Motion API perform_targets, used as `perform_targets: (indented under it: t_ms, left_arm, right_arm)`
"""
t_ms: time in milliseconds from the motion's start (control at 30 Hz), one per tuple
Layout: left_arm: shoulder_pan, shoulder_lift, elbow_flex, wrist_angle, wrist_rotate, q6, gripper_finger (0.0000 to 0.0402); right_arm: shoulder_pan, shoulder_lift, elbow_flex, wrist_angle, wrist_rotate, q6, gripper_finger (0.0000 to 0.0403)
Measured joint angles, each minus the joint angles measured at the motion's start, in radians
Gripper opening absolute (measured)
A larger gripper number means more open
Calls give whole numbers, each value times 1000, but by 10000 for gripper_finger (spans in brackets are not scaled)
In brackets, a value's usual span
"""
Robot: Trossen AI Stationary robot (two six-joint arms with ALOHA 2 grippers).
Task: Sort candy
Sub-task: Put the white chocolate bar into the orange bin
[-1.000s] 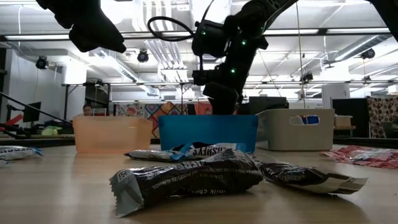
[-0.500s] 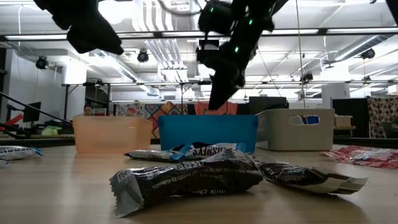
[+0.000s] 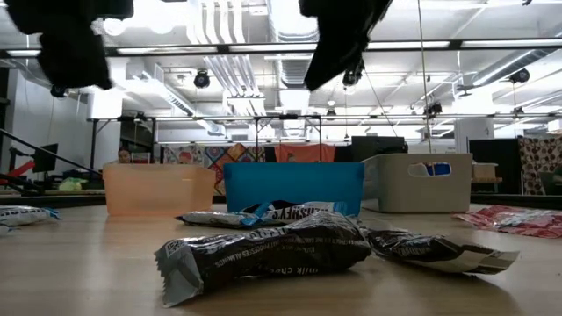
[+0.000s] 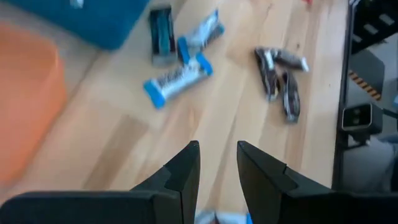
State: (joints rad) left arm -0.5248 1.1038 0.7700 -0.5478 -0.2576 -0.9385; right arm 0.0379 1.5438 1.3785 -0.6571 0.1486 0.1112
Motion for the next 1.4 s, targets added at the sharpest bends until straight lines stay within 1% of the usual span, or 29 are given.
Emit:
perform_targets:
  t_ms: [333,533,667,933,1133,1400]
  left_arm:
    - [-81,0,0,-164,9,-247,91]
    - [-90,11,0,-263,8,-359,91]
    - [-90,48,0,-297,7,-391,91]
    - [-90,150,0,-300,18,-410,93]
    - [-81,233,0,-309,26,-433,124]
    - [-63,341,0,-307,32,-436,182]
  right_arm:
    - [92,-91,-5,-98,0,24,155]
    - [111,-168,-69,-94,-22,44,168]
    - [113,-226,-141,-76,-17,76,178]
    - [113,-324,-279,32,-18,129,183]
    - [113,-358,-336,71,-18,162,183]
    - [113,-356,-347,72,-18,180,183]
